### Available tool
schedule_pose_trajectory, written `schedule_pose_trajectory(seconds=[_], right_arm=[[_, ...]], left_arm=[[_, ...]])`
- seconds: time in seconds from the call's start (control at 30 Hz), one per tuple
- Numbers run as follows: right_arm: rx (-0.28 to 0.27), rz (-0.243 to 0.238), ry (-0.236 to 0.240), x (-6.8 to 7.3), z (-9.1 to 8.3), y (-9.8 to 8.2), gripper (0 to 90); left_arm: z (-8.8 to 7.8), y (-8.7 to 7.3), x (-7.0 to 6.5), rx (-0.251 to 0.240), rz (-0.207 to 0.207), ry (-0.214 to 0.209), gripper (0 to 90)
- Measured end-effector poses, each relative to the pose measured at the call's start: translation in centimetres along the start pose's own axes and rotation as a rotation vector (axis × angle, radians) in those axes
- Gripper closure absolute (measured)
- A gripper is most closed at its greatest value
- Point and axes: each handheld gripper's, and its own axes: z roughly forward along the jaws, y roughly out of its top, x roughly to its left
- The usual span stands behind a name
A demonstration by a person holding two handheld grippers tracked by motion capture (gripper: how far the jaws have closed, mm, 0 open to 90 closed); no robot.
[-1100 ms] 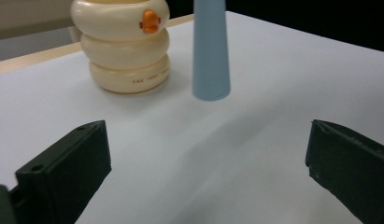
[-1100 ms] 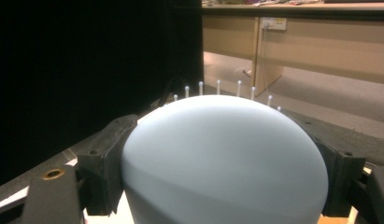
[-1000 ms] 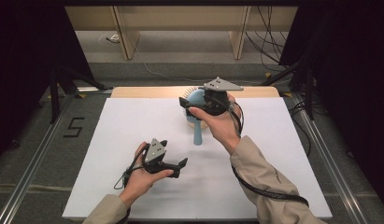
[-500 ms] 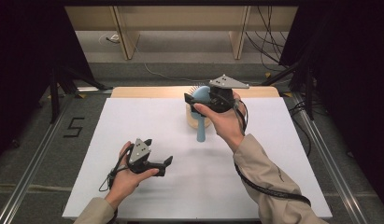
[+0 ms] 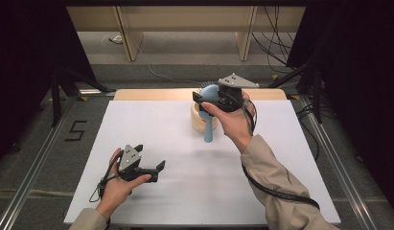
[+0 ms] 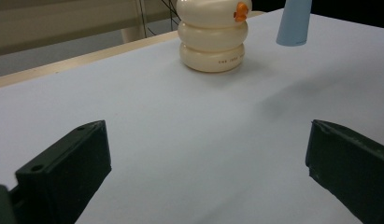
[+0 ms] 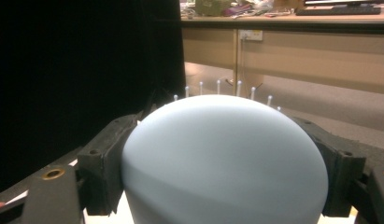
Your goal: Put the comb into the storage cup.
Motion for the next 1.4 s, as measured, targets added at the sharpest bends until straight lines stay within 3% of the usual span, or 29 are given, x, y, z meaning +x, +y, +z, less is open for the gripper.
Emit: schedule_pose_trajectory(seconds=[1.4], right_arm=[[-0.022,0.006,-0.074,-2.8,1.0,2.4,21.3]], left_arm=[[-0.1,-0.3,0.3,-0.006,-0.001,0.012,0.0]])
